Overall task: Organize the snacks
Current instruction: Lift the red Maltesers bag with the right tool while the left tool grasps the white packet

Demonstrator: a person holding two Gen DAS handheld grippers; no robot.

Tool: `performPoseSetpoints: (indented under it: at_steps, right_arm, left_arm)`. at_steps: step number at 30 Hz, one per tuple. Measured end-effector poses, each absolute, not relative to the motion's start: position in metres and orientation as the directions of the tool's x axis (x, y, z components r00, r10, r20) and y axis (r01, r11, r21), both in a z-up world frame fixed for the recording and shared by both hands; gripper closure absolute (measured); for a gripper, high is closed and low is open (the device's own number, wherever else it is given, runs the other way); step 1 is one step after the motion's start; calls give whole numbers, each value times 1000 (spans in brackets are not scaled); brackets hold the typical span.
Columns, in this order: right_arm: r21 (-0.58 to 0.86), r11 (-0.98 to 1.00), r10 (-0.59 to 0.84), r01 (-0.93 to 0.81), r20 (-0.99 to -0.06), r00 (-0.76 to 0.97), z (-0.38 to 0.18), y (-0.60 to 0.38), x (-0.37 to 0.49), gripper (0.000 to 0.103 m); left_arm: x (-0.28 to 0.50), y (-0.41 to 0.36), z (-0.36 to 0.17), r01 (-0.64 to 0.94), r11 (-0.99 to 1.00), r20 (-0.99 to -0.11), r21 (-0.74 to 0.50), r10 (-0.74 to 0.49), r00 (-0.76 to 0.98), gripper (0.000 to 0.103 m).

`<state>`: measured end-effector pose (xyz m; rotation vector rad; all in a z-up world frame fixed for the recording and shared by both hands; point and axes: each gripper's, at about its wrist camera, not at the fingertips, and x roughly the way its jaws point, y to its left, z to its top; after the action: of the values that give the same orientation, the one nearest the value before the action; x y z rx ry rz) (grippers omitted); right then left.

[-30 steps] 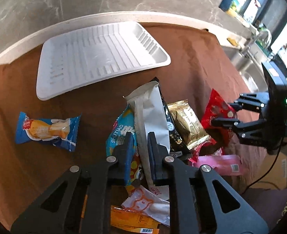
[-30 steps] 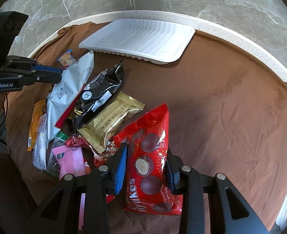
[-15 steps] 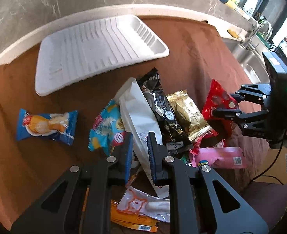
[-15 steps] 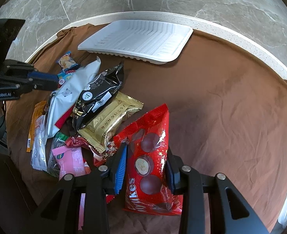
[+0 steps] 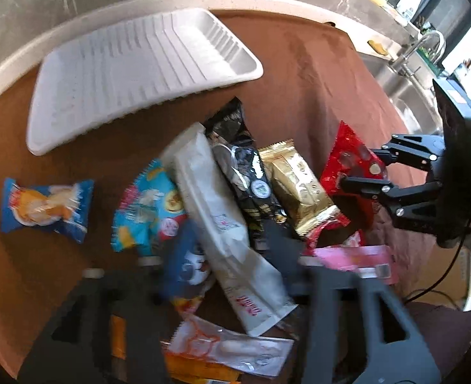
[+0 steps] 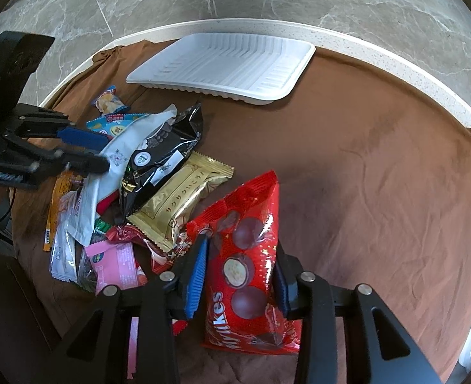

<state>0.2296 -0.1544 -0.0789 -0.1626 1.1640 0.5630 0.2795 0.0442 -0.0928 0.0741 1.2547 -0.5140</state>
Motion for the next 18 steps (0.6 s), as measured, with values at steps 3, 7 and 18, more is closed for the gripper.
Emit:
performPoseSetpoints:
  at_steps: [3, 7, 18]
  right_arm:
    - [154, 851, 328, -503, -903, 279, -79, -153, 229, 62]
    - [144, 848, 322, -510, -904, 280, -80, -150, 229, 62]
    - [148, 851, 322, -504, -905, 277, -81, -151, 230, 60]
  left_arm:
    - [282, 41, -100, 400, 892, -921, -211, -318, 224, 42]
    - [281, 35, -106, 439, 878, -923, -191, -313, 225, 42]
    - [287, 49, -113, 460, 869, -921, -181, -315, 231, 69]
